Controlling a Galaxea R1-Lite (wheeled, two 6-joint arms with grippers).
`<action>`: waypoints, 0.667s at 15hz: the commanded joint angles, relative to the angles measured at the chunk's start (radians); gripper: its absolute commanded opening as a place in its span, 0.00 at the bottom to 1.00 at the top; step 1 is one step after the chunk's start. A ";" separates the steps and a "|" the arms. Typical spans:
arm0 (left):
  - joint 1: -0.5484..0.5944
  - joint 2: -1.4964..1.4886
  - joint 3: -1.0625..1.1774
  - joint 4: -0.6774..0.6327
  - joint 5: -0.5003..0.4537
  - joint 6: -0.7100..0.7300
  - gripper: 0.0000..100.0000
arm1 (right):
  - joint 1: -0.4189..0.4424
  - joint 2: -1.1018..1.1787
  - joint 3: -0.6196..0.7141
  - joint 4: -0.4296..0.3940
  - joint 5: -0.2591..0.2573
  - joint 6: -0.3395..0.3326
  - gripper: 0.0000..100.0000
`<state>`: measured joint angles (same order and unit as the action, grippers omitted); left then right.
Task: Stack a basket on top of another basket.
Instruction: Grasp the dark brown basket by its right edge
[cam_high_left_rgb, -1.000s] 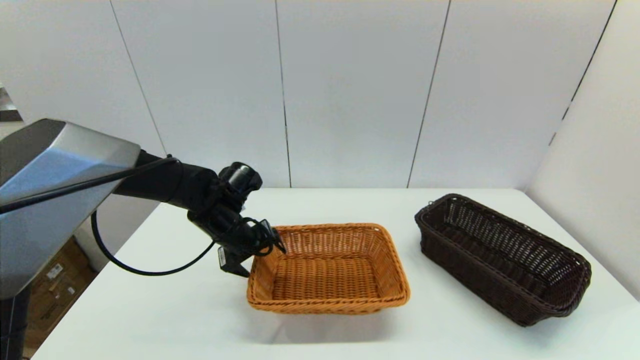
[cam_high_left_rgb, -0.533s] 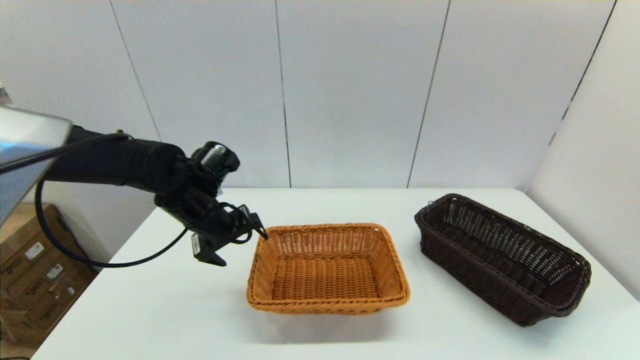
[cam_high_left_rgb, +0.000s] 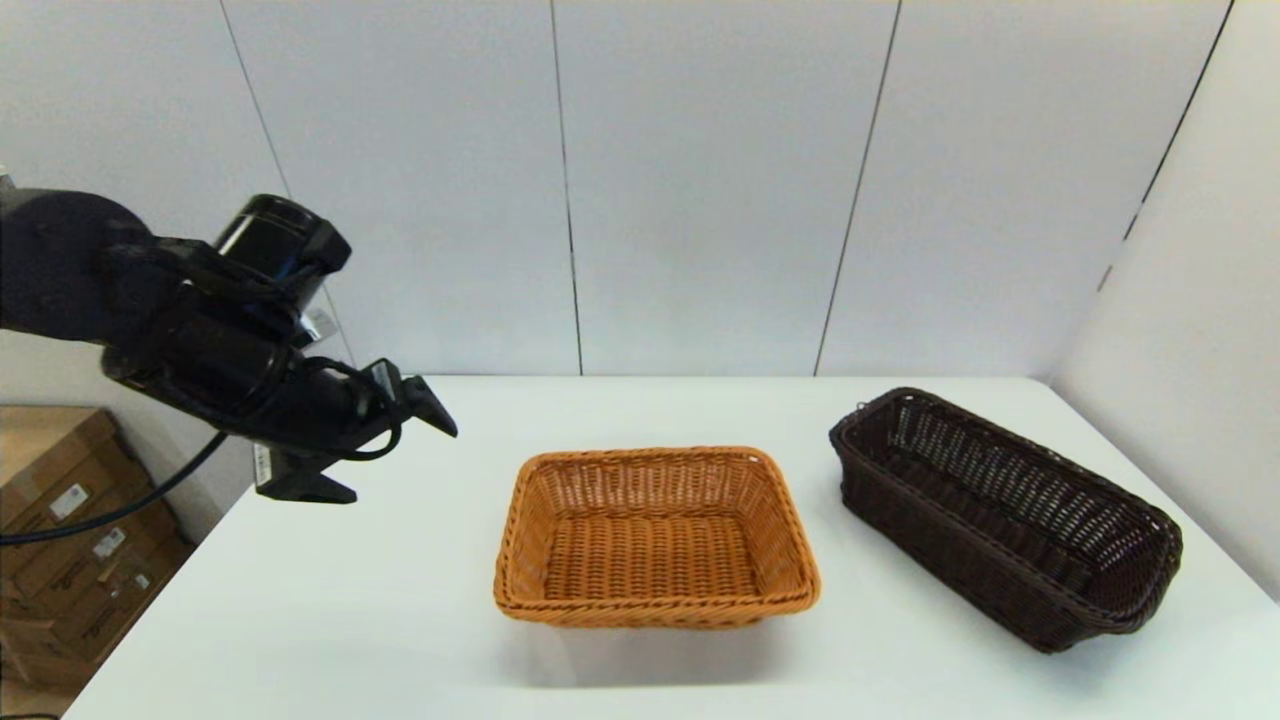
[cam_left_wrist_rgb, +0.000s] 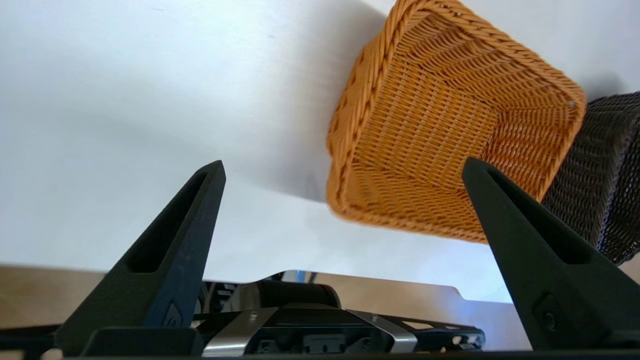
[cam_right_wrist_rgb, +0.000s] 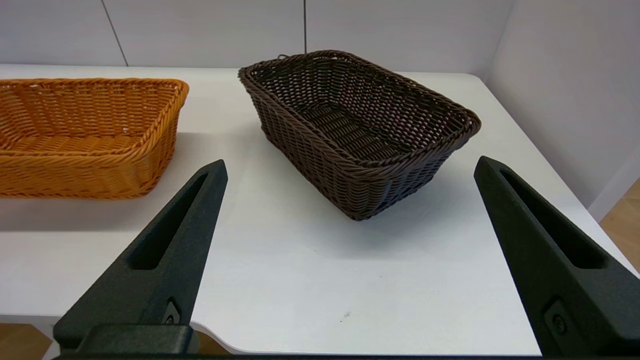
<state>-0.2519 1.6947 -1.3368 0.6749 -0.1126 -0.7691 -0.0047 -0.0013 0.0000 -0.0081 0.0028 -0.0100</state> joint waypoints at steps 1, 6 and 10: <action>-0.003 -0.273 0.160 0.023 0.156 0.031 1.00 | 0.000 0.001 0.000 0.003 -0.001 -0.004 1.00; -0.086 -0.619 0.357 0.029 0.261 0.031 1.00 | 0.000 0.001 0.000 0.003 -0.001 -0.004 1.00; -0.090 -0.802 0.387 0.134 0.284 -0.021 1.00 | 0.000 0.001 0.000 0.003 -0.001 -0.004 1.00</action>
<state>-0.3334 1.0515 -0.9813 0.7519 0.1600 -0.7611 -0.0047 -0.0013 0.0000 -0.0038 0.0017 -0.0134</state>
